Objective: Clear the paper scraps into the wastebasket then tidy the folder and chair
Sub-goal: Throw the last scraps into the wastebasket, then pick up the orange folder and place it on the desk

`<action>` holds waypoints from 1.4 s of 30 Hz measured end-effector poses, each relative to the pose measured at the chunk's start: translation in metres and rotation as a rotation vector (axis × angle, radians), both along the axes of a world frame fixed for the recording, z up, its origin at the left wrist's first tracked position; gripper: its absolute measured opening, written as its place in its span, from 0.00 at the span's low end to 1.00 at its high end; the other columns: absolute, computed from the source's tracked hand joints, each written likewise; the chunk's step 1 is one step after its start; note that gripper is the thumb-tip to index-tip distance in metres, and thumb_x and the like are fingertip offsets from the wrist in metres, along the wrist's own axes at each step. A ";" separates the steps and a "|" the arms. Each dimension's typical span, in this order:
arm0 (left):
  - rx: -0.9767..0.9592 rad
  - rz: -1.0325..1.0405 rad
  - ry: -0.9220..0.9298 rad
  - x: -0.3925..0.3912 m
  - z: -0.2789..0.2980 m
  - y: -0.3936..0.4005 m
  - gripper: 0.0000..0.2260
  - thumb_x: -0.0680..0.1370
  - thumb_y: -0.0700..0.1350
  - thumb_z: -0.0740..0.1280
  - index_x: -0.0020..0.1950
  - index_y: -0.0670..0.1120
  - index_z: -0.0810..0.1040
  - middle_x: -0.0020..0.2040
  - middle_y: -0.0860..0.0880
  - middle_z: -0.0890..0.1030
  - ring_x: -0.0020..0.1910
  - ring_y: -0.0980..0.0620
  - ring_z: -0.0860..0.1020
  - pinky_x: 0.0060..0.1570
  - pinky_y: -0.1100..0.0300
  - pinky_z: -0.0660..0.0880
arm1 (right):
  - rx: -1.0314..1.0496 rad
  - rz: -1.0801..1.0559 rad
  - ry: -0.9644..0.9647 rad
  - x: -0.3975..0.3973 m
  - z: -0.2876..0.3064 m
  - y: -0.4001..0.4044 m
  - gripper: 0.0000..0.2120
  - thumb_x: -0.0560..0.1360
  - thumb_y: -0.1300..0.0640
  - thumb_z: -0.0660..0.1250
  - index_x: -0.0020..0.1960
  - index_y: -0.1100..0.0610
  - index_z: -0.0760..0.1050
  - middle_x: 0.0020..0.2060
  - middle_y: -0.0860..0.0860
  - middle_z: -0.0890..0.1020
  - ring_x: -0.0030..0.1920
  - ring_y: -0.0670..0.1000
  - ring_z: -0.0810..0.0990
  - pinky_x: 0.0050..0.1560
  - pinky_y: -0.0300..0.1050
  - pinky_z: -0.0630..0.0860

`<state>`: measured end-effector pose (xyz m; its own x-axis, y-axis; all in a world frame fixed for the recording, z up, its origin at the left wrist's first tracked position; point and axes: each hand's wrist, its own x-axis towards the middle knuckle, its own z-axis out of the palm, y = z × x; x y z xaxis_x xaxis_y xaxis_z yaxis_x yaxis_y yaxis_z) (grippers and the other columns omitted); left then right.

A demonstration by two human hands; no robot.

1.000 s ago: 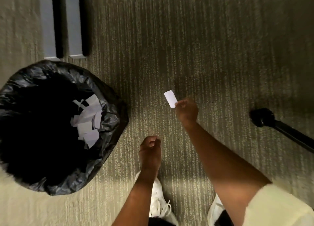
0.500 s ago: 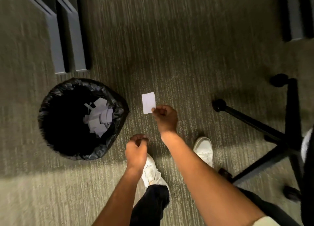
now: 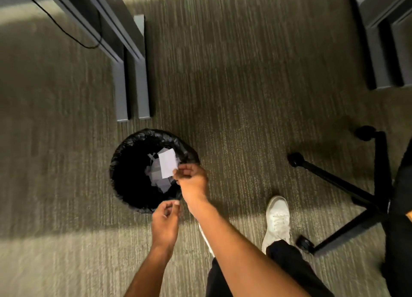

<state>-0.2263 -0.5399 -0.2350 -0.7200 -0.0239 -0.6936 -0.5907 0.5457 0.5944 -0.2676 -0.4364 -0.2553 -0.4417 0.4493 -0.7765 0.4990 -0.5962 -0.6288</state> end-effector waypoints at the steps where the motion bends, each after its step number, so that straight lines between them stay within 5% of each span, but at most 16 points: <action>1: -0.015 0.004 0.011 -0.006 0.002 -0.007 0.05 0.80 0.45 0.65 0.50 0.46 0.80 0.45 0.42 0.84 0.48 0.41 0.82 0.51 0.42 0.77 | 0.005 0.038 0.009 -0.006 0.003 -0.007 0.09 0.70 0.71 0.70 0.42 0.59 0.75 0.41 0.60 0.83 0.34 0.44 0.77 0.40 0.35 0.75; 5: -0.049 -0.009 0.032 -0.026 0.005 -0.025 0.05 0.80 0.45 0.65 0.48 0.48 0.79 0.46 0.41 0.84 0.48 0.40 0.82 0.52 0.41 0.77 | 0.076 0.082 0.035 -0.011 0.007 -0.019 0.07 0.70 0.69 0.71 0.44 0.61 0.77 0.39 0.56 0.81 0.36 0.44 0.76 0.39 0.29 0.73; 8: -0.051 -0.020 0.039 -0.033 0.006 -0.028 0.04 0.80 0.46 0.64 0.47 0.50 0.79 0.47 0.41 0.84 0.49 0.42 0.82 0.49 0.47 0.76 | 0.101 0.070 0.026 0.004 0.006 -0.012 0.12 0.70 0.68 0.70 0.39 0.52 0.76 0.41 0.54 0.83 0.42 0.49 0.80 0.49 0.41 0.77; 11: -0.043 -0.067 0.037 -0.033 0.008 -0.017 0.04 0.80 0.44 0.64 0.48 0.47 0.78 0.46 0.42 0.84 0.48 0.42 0.82 0.53 0.46 0.76 | 0.113 0.007 -0.026 0.026 0.004 0.007 0.11 0.69 0.66 0.71 0.39 0.51 0.77 0.36 0.48 0.83 0.40 0.48 0.82 0.48 0.44 0.78; 17: -0.012 -0.198 0.012 -0.018 0.013 0.035 0.03 0.79 0.43 0.65 0.48 0.47 0.78 0.46 0.42 0.84 0.49 0.42 0.82 0.55 0.45 0.76 | 0.105 -0.232 -0.052 0.078 0.017 0.075 0.10 0.70 0.70 0.67 0.42 0.55 0.78 0.38 0.51 0.83 0.38 0.48 0.80 0.44 0.45 0.77; 25: 0.100 -0.443 -0.024 0.034 0.044 0.175 0.03 0.79 0.41 0.65 0.46 0.46 0.77 0.43 0.43 0.83 0.43 0.46 0.81 0.45 0.52 0.76 | 0.230 -0.509 -0.057 0.182 0.072 0.213 0.06 0.74 0.61 0.69 0.51 0.59 0.78 0.38 0.51 0.82 0.38 0.47 0.82 0.34 0.32 0.76; 37: 0.244 -0.954 0.041 0.180 0.082 0.408 0.05 0.78 0.47 0.67 0.46 0.47 0.80 0.43 0.46 0.85 0.46 0.49 0.82 0.50 0.51 0.78 | 0.370 -0.945 -0.267 0.418 0.116 0.362 0.03 0.74 0.58 0.70 0.45 0.51 0.78 0.47 0.54 0.82 0.46 0.54 0.83 0.41 0.43 0.76; 42: 0.212 -1.101 0.051 0.229 0.071 0.448 0.07 0.78 0.47 0.67 0.50 0.45 0.81 0.45 0.50 0.83 0.48 0.53 0.81 0.49 0.56 0.78 | 0.340 -1.113 -0.456 0.498 0.099 0.365 0.06 0.74 0.57 0.70 0.51 0.52 0.77 0.48 0.48 0.81 0.47 0.47 0.80 0.46 0.44 0.78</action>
